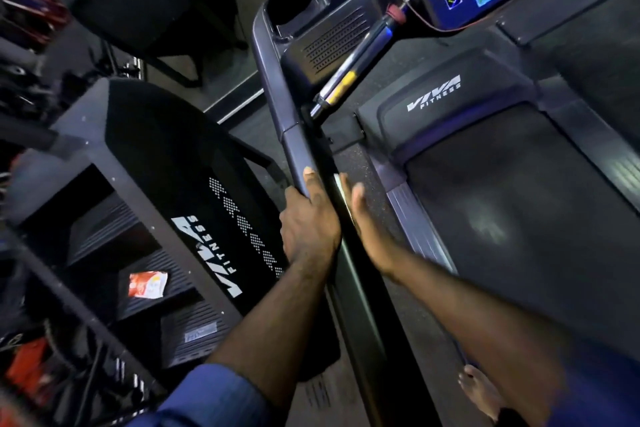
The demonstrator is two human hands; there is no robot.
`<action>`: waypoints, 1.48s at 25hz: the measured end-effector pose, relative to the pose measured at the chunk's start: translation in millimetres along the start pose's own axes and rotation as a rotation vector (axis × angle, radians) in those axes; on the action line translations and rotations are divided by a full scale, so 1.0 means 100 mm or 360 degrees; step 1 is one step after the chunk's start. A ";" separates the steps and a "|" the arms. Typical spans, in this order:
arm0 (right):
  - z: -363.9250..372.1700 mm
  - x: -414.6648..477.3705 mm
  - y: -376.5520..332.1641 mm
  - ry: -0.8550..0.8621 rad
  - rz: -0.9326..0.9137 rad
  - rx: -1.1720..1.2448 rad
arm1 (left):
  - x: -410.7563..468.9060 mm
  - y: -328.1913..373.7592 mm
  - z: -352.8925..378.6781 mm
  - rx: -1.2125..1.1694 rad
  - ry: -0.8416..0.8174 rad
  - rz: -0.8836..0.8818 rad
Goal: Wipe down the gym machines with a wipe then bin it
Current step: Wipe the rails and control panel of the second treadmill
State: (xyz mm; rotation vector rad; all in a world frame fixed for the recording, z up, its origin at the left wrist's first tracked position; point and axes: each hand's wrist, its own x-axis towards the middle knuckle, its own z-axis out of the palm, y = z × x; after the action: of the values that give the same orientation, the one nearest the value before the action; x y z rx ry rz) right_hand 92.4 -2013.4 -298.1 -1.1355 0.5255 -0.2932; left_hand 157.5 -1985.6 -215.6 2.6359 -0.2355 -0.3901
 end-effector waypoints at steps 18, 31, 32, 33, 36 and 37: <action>-0.03 -0.75 0.27 0.0033 0.0043 -0.0089 | 0.06 -0.05 0.04 -0.0027 0.0037 -0.0053; 0.03 -1.57 0.51 -0.0185 -0.0070 -0.0102 | -0.66 -0.53 0.01 -0.0340 -0.0212 -0.0124; 0.05 -1.53 0.47 -0.0205 -0.0095 -0.0055 | -0.78 -0.66 0.04 -0.0365 -0.0229 -0.0126; 0.05 -1.43 0.41 -0.0195 -0.0074 -0.0038 | -0.88 -0.77 0.07 -0.0384 -0.0238 -0.0128; 0.02 -1.47 0.44 -0.0095 0.0099 -0.0056 | -1.18 -0.92 0.05 -0.0447 -0.0252 -0.0159; 0.03 -1.73 0.52 -0.0074 0.0171 -0.0078 | -1.29 -0.94 0.01 -0.0462 -0.0288 -0.0178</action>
State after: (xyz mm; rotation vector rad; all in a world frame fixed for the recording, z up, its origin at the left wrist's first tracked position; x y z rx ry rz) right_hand -53.3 -1907.1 -302.2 -1.1547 0.5529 -0.1614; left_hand 44.2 -1873.8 -230.6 2.3359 -0.0812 -0.6501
